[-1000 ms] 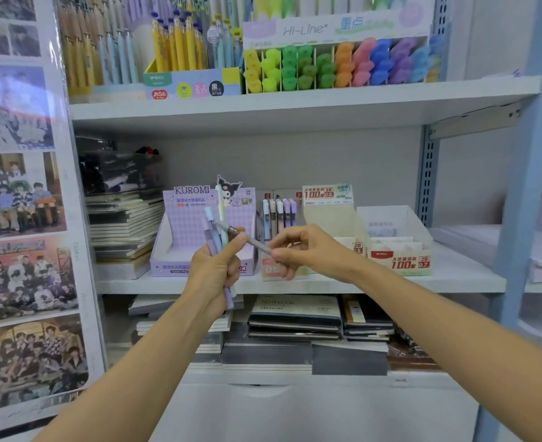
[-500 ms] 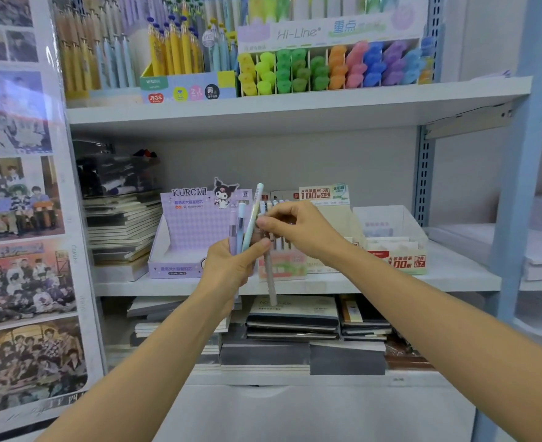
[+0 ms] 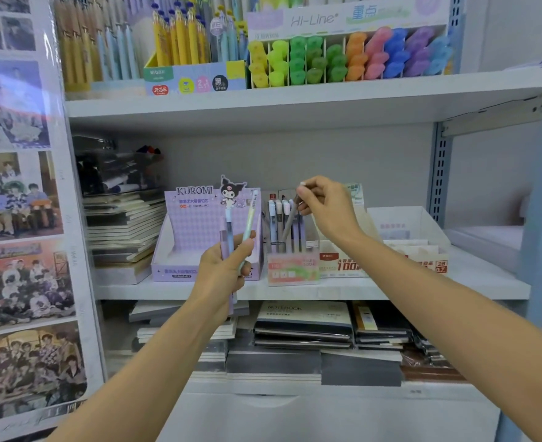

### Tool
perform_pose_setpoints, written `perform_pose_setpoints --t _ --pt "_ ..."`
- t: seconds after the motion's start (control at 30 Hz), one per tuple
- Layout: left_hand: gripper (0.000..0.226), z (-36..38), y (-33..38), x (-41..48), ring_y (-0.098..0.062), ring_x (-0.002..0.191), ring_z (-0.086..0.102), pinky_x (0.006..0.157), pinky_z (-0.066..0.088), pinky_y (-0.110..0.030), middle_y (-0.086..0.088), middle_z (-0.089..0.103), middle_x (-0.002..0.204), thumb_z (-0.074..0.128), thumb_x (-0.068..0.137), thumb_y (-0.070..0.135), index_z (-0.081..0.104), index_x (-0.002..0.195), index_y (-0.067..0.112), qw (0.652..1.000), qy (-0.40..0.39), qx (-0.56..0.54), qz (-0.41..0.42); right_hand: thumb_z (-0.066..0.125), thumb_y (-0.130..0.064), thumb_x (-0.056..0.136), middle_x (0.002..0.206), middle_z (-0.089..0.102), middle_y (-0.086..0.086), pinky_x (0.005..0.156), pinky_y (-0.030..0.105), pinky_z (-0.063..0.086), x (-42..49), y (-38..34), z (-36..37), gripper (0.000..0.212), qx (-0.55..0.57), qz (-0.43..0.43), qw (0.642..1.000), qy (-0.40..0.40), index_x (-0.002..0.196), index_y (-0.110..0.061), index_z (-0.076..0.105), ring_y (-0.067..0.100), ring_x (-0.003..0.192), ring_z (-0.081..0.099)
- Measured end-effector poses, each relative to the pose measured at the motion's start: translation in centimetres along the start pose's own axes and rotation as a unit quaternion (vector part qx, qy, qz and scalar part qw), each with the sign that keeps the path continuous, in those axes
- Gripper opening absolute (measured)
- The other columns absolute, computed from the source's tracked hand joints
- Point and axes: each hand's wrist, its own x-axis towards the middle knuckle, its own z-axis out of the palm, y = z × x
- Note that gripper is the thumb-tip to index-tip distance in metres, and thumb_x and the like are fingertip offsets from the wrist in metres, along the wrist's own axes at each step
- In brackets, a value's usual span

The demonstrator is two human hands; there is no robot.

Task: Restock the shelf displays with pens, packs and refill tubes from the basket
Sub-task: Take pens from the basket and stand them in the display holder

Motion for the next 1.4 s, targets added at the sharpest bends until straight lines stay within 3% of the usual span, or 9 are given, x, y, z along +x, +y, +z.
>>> perform_pose_setpoints --t 0.37,0.7,0.83,0.97,1.03,1.17,1.23,1.3,1.4 --pt "0.018 -0.3 -0.7 0.3 -0.008 0.051 0.051 0.036 0.032 -0.015 0.002 0.066 0.071 0.070 0.087 0.018 0.066 0.102 0.010 0.999 0.023 -0.025 -0.017 0.056 -0.017 0.097 0.085 0.071 0.008 0.074 0.028 0.059 0.6 0.9 0.8 0.015 -0.058 -0.017 0.994 -0.087 0.100 -0.005 0.065 0.019 0.076 0.069" --pt "0.015 -0.7 -0.9 0.7 -0.007 0.050 0.051 0.035 0.030 -0.015 0.001 0.065 0.070 0.072 0.085 0.016 0.067 0.098 0.011 0.999 0.036 -0.030 -0.020 0.059 -0.017 0.095 0.080 0.070 0.003 0.067 0.019 0.058 1.0 1.3 1.6 0.014 -0.092 -0.028 0.992 -0.086 0.105 -0.009 0.064 0.006 0.064 0.067" --pt "0.016 -0.8 -1.2 0.7 -0.009 0.051 0.049 0.035 0.030 -0.015 -0.003 0.062 0.071 0.073 0.083 0.016 0.068 0.097 0.010 0.999 0.036 -0.030 -0.025 0.065 -0.014 0.091 0.080 0.068 0.001 0.062 0.022 0.056 0.8 1.3 2.1 0.010 -0.057 -0.046 0.996 -0.051 0.098 -0.014 0.059 0.011 0.063 0.066" --pt "0.019 -1.1 -1.1 0.5 -0.008 0.050 0.049 0.036 0.030 -0.016 -0.001 0.065 0.072 0.073 0.083 0.016 0.068 0.099 0.008 0.999 0.036 -0.027 -0.027 0.072 -0.019 0.085 0.081 0.053 -0.008 0.064 0.013 0.037 0.9 1.8 2.9 0.008 -0.160 -0.070 0.984 -0.017 0.091 -0.015 0.067 0.000 0.070 0.049" --pt "0.017 -1.2 -1.0 0.3 -0.008 0.050 0.049 0.036 0.029 -0.016 -0.001 0.066 0.072 0.073 0.083 0.016 0.069 0.098 0.008 0.999 0.035 -0.021 -0.026 0.071 -0.021 0.087 0.076 0.048 -0.016 0.064 0.017 0.035 0.7 1.8 2.9 0.011 -0.187 -0.058 0.980 -0.034 0.096 -0.016 0.072 -0.002 0.068 0.045" --pt "0.016 -1.2 -0.8 -0.2 -0.011 0.052 0.046 0.036 0.029 -0.016 -0.002 0.067 0.071 0.073 0.083 0.017 0.070 0.096 0.008 0.999 0.031 -0.005 -0.025 0.060 -0.024 0.094 0.082 0.064 -0.010 0.069 0.016 0.045 0.2 0.2 1.3 0.019 -0.052 -0.037 0.997 -0.035 0.107 -0.015 0.072 0.008 0.074 0.057" --pt "0.013 -0.9 -0.7 -0.4 -0.012 0.053 0.044 0.037 0.028 -0.017 -0.005 0.066 0.072 0.074 0.083 0.017 0.070 0.093 0.009 0.999 0.028 0.006 -0.028 0.062 -0.023 0.093 0.090 0.071 -0.003 0.068 0.024 0.054 -0.4 -0.8 0.2 0.023 0.084 0.001 0.989 -0.124 0.114 -0.017 0.068 0.012 0.076 0.065" --pt "0.013 -0.5 -0.4 -0.5 -0.011 0.052 0.046 0.036 0.029 -0.016 -0.004 0.069 0.073 0.075 0.082 0.017 0.071 0.091 0.010 0.999 0.027 0.013 -0.030 0.067 -0.016 0.089 0.091 0.074 0.004 0.071 0.024 0.057 -1.1 -1.3 -0.4 0.020 0.111 0.000 0.972 -0.208 0.109 -0.014 0.071 0.017 0.080 0.069" --pt "0.021 -0.2 0.4 -0.8 -0.006 0.049 0.048 0.034 0.029 -0.015 -0.002 0.071 0.075 0.078 0.076 0.017 0.072 0.095 0.011 0.999 0.024 -0.025 -0.025 0.071 -0.007 0.085 0.089 0.073 0.013 0.071 0.022 0.057 -2.2 -1.4 -1.3 0.019 0.130 0.017 0.970 -0.203 0.104 -0.005 0.073 0.019 0.076 0.068"
